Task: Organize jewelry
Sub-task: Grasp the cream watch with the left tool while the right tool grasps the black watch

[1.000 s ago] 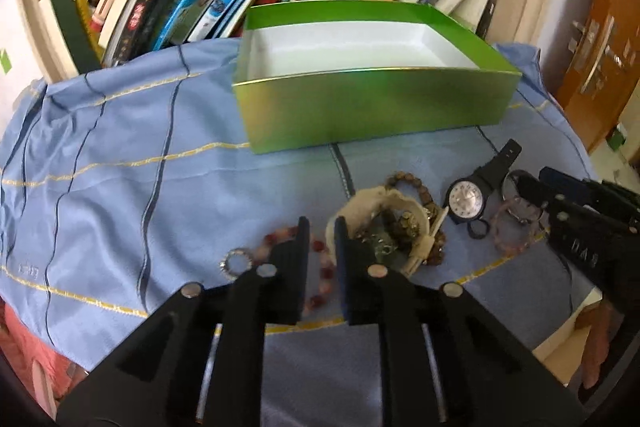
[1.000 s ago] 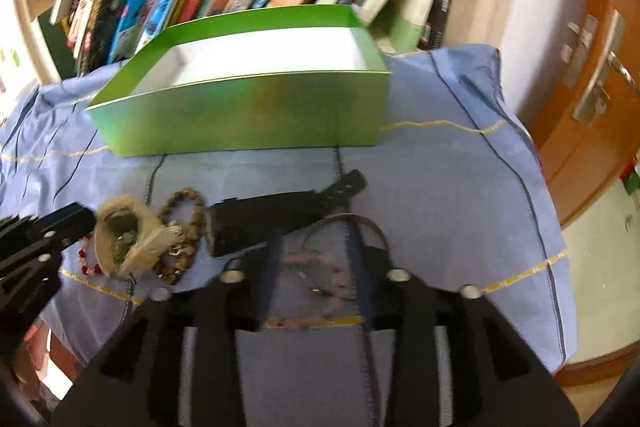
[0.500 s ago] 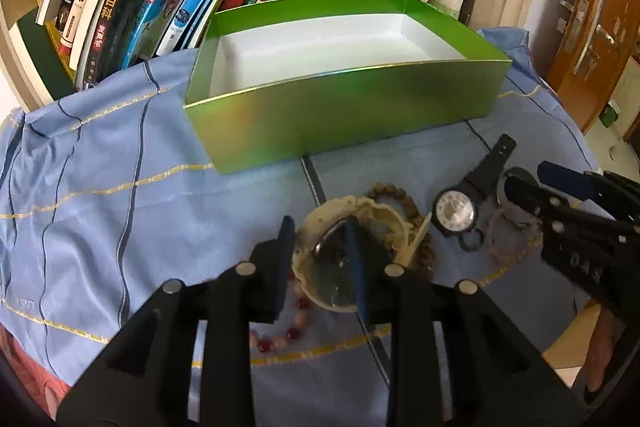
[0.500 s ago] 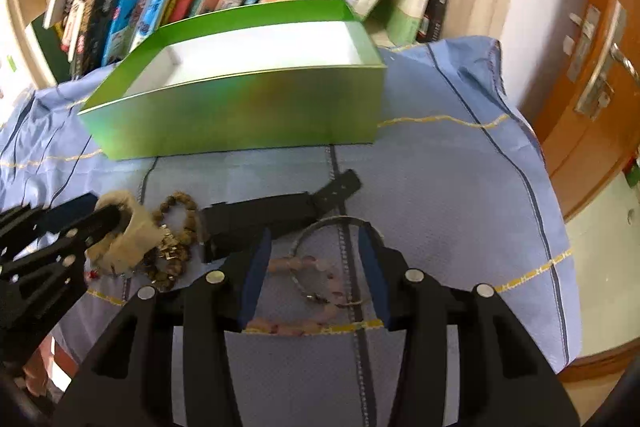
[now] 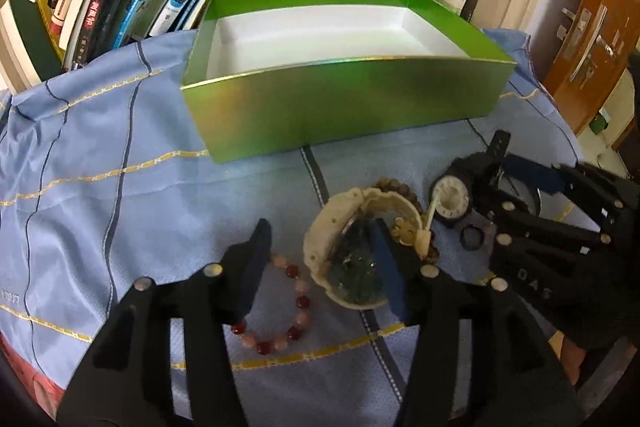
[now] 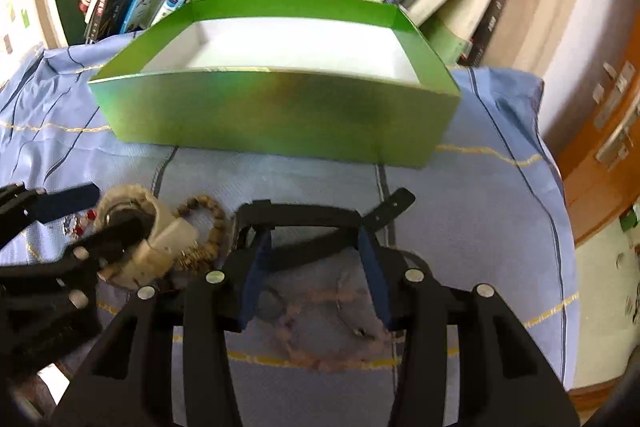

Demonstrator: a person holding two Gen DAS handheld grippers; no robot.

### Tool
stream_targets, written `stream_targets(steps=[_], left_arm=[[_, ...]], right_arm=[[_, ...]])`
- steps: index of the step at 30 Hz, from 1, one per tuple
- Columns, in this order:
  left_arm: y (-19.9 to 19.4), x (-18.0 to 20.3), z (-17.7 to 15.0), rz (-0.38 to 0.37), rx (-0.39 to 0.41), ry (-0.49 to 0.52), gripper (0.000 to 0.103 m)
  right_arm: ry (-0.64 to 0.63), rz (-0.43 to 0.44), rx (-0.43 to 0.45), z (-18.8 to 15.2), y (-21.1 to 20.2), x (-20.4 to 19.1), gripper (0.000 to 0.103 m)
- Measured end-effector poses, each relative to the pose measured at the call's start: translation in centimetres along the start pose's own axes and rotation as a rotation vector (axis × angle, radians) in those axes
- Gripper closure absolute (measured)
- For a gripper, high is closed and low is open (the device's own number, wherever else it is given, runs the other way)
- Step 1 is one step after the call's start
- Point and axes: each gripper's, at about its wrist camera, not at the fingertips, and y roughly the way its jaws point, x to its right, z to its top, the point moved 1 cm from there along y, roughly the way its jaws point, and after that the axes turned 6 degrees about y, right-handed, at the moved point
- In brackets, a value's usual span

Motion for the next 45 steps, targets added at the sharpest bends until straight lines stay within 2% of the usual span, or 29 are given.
stream_targets(steps=[1, 2, 3, 4, 7, 12, 15, 18, 20, 21, 23, 30, 33, 39, 45], left_arm=[[0.2, 0.1, 0.0, -0.004, -0.005, 0.0, 0.067], [0.4, 0.2, 0.0, -0.007, -0.013, 0.001, 0.074], [0.5, 0.3, 0.0, -0.014, -0.015, 0.002, 0.075], [0.5, 0.3, -0.1, -0.011, -0.012, -0.001, 0.076], [0.1, 0.2, -0.1, 0.021, 0.005, -0.017, 0.081], [-1.2, -0.8, -0.2, 0.105, 0.043, -0.046, 0.082], [-1.8, -0.9, -0.3, 0.125, 0.057, -0.051, 0.082], [-1.8, -1.1, -0.4, 0.125, 0.055, -0.062, 0.082], [-1.8, -1.3, -0.5, 0.131, 0.055, -0.068, 0.082], [-1.7, -1.3, -0.6, 0.134, 0.056, -0.069, 0.082], [-1.7, -1.6, -0.7, 0.136, 0.055, -0.071, 0.082], [-0.7, -2.0, -0.9, 0.135, 0.033, -0.075, 0.082], [-0.4, -2.0, -0.8, 0.127, 0.031, -0.074, 0.082], [-0.2, -2.1, -0.4, 0.124, 0.034, -0.076, 0.08], [-0.3, -1.7, -0.4, 0.13, 0.033, -0.069, 0.079]], right_arm=[[-0.011, -0.004, 0.008, 0.1, 0.1, -0.3, 0.058], [-0.016, -0.003, 0.012, 0.2, 0.2, -0.4, 0.07], [-0.018, 0.004, 0.014, 0.3, 0.2, -0.5, 0.08], [-0.013, 0.012, 0.004, 0.4, 0.3, -0.5, 0.096], [0.005, 0.01, 0.01, 0.5, 0.2, -0.2, 0.103], [0.044, 0.013, 0.054, 0.7, -1.6, 1.0, 0.103], [0.068, 0.008, 0.075, 0.9, -2.6, 1.9, 0.103], [0.106, 0.059, 0.056, 1.1, -2.5, 2.6, 0.1], [0.124, 0.081, 0.03, 1.2, -1.9, 2.6, 0.084], [0.121, 0.068, 0.033, 1.3, -1.5, 2.4, 0.081], [0.108, 0.038, 0.04, 1.5, -1.0, 2.1, 0.066], [0.039, 0.007, -0.001, 2.2, 1.4, 0.5, 0.066], [-0.009, -0.033, 0.001, 2.2, 1.9, -0.6, 0.065], [-0.04, -0.027, 0.002, 2.0, 2.2, -0.9, 0.065], [0.042, 0.03, -0.022, 0.8, -0.1, 1.5, 0.065]])
